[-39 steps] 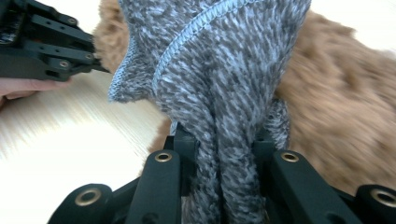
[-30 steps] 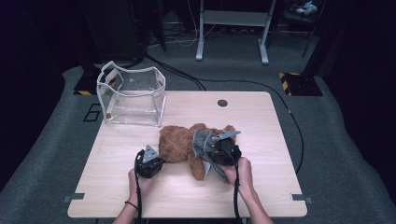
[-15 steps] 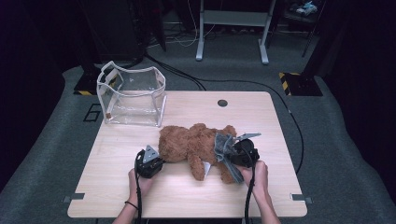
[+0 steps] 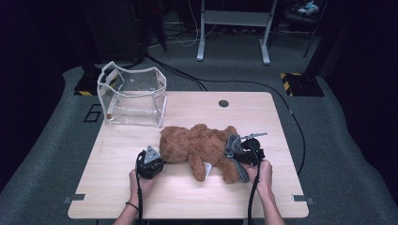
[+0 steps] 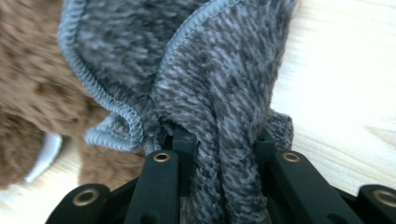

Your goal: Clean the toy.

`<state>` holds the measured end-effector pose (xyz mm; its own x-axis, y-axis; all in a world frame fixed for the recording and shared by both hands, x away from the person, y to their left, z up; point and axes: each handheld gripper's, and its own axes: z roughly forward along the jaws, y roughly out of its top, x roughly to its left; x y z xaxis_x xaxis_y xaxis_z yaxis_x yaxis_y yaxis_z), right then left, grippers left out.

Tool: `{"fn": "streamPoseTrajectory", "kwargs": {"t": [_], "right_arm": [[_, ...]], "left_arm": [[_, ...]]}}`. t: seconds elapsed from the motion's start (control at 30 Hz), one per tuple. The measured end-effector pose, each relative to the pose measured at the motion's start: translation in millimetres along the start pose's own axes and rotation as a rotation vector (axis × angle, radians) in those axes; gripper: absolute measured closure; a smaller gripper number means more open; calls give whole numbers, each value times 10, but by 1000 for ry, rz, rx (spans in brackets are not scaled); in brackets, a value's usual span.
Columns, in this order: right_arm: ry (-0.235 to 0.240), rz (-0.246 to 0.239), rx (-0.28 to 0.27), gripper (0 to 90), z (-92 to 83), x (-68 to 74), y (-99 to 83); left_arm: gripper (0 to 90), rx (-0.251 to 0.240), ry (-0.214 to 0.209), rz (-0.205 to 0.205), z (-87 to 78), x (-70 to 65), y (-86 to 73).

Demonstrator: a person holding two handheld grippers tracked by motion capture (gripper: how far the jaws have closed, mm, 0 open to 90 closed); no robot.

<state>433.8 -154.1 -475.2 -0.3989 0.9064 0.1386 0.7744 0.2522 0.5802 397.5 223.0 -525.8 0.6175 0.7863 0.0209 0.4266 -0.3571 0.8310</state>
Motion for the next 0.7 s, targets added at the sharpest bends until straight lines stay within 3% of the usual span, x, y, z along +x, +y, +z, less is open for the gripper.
{"fn": "streamPoseTrajectory", "kwargs": {"t": [0.13, 0.17, 0.27, 0.37, 0.43, 0.57, 0.63, 0.7], "right_arm": [[-24, -14, 34, 721, -22, -6, -14], [-56, -20, 67, 721, -52, -8, -45], [-96, -32, 87, 720, -90, -37, -117], [-102, -27, 75, 720, -161, -46, -169], [-101, -38, 31, 719, -290, 0, -197], [-77, -104, -75, 718, -527, 280, -149], [-48, -178, -123, 717, -570, 484, -92], [-28, -210, -131, 717, -543, 664, -53]], "left_arm": [[889, 2, 1, 0, 0, 0, 1], [889, 8, -3, 1, -2, 2, 3], [889, 9, -3, 2, -2, 3, 3], [889, 9, -4, 3, -3, 3, 4], [889, 8, -4, 0, -1, 2, 3], [889, 7, -1, 1, 4, 2, 4], [890, 7, -1, 0, 4, 3, 5], [890, 7, -2, 0, 4, 4, 5]]}}
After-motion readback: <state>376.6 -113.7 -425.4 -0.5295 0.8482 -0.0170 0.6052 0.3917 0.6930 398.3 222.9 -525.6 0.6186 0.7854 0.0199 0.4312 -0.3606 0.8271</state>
